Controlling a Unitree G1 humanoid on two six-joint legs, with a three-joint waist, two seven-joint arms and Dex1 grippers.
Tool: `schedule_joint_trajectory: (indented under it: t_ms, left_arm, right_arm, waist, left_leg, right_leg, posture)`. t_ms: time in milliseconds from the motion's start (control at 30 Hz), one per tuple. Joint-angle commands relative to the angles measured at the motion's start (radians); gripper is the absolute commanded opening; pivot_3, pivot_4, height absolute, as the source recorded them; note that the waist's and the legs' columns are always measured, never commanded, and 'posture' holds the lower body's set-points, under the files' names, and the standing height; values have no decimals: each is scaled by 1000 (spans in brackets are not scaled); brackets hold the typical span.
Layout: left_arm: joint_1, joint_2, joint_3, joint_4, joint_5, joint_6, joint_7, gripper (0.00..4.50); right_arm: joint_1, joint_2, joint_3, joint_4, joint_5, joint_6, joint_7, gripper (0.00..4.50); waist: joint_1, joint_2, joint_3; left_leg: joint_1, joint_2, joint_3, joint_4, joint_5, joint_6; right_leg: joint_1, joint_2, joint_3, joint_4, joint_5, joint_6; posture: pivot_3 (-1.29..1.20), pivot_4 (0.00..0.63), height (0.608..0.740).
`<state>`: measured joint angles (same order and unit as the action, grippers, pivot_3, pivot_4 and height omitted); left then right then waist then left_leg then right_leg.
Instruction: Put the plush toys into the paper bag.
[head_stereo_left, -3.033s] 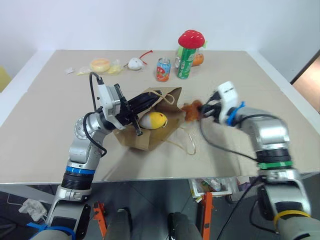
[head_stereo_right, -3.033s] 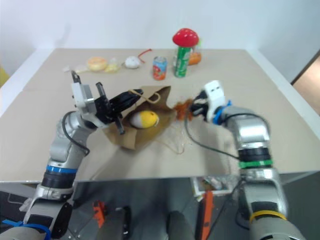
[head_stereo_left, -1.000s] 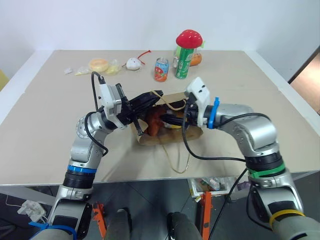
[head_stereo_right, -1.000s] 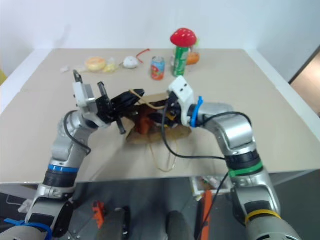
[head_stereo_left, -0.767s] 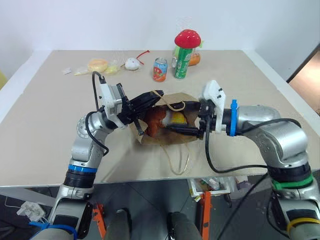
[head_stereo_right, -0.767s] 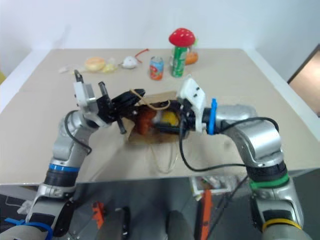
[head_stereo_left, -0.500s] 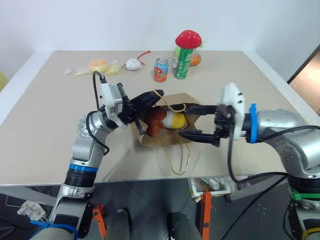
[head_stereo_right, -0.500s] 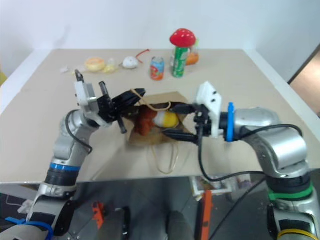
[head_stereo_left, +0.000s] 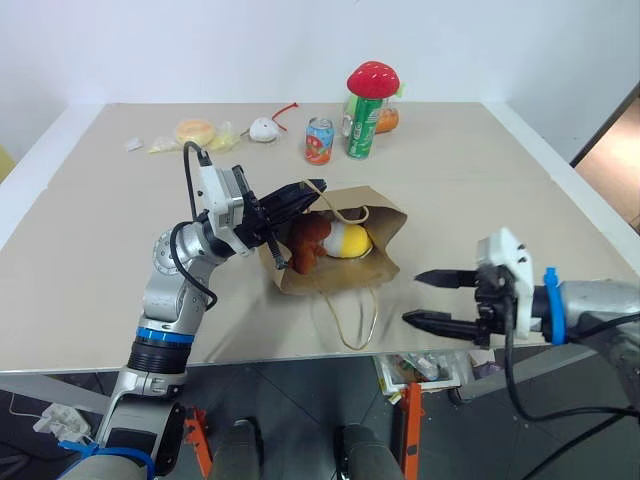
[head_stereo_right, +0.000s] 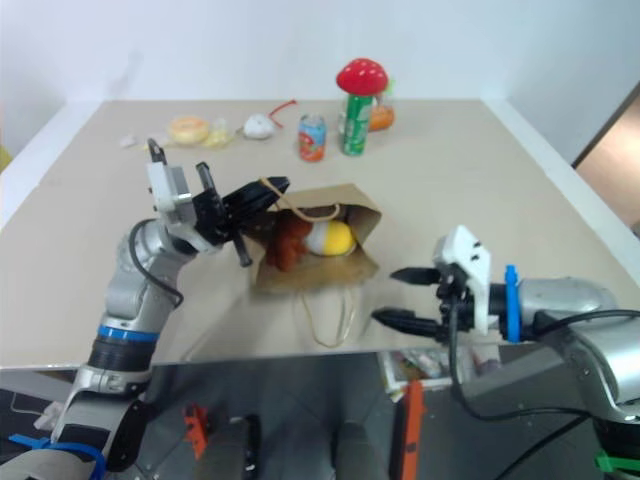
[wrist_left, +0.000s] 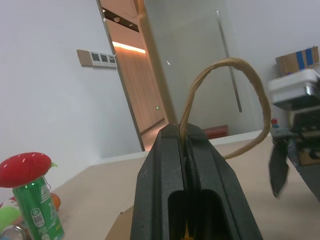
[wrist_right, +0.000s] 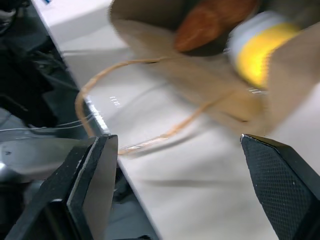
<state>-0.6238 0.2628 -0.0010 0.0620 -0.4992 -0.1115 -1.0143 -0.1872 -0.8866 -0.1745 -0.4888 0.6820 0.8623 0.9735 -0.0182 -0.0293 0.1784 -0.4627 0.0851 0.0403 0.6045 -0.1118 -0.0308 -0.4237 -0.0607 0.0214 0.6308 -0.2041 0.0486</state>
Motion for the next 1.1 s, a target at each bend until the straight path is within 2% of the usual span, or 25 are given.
schedule_joint_trajectory:
  t_ms: [33,133,267,533,733,900,1033,1100]
  left_arm:
    - [-25,1,11,-18,-4,-19,-2,0]
    - [-25,-2,8,-19,-2,-20,-2,0]
    - [-24,-3,10,-24,-1,-21,5,0]
    - [-12,-2,11,-38,-2,-19,14,0]
    - [-15,-6,7,-34,-1,-21,11,0]
    - [-16,-5,10,-28,0,-22,8,0]
    - [-13,-6,7,-33,2,-22,11,0]
    - [-13,-6,9,-32,2,-22,12,0]
  right_arm:
    - [-39,54,38,31,-7,-1,-66,4226]
    - [-71,95,75,53,0,16,-94,4226]
    - [-49,95,124,74,-46,-3,-104,4226]
    - [6,91,108,41,7,25,-92,4226]
    - [-48,133,146,59,2,36,-124,4226]
    - [-81,140,127,98,12,42,-126,4226]
    - [-79,152,171,88,6,38,-112,4226]
    - [-85,164,180,91,7,42,-119,3702]
  waist:
    - [0,0,0]
    - [0,0,0]
    - [1,0,0]
    - [1,0,0]
    - [1,0,0]
    - [1,0,0]
    - [1,0,0]
    - [1,0,0]
  left_leg:
    - [0,0,0,0,0,0]
    - [0,-1,0,1,0,0]
    - [0,-1,0,1,0,0]
    - [-1,-1,-1,0,0,0]
    - [-1,-1,-1,1,0,0]
    - [-1,-1,-1,1,0,0]
    - [-1,-1,-1,1,0,0]
    - [-1,-1,-1,1,0,0]
  right_leg:
    - [0,0,0,0,0,0]
    - [0,0,1,0,1,-1]
    - [0,0,1,0,1,0]
    - [0,0,2,0,-1,2]
    - [0,0,2,0,0,1]
    - [0,0,2,0,0,0]
    - [0,1,2,0,0,1]
    - [0,1,2,0,0,1]
  posture:
    - [0,150,740]
    - [0,150,740]
    - [0,150,740]
    - [0,150,740]
    - [0,150,740]
    - [0,150,740]
    - [0,150,740]
    - [0,150,740]
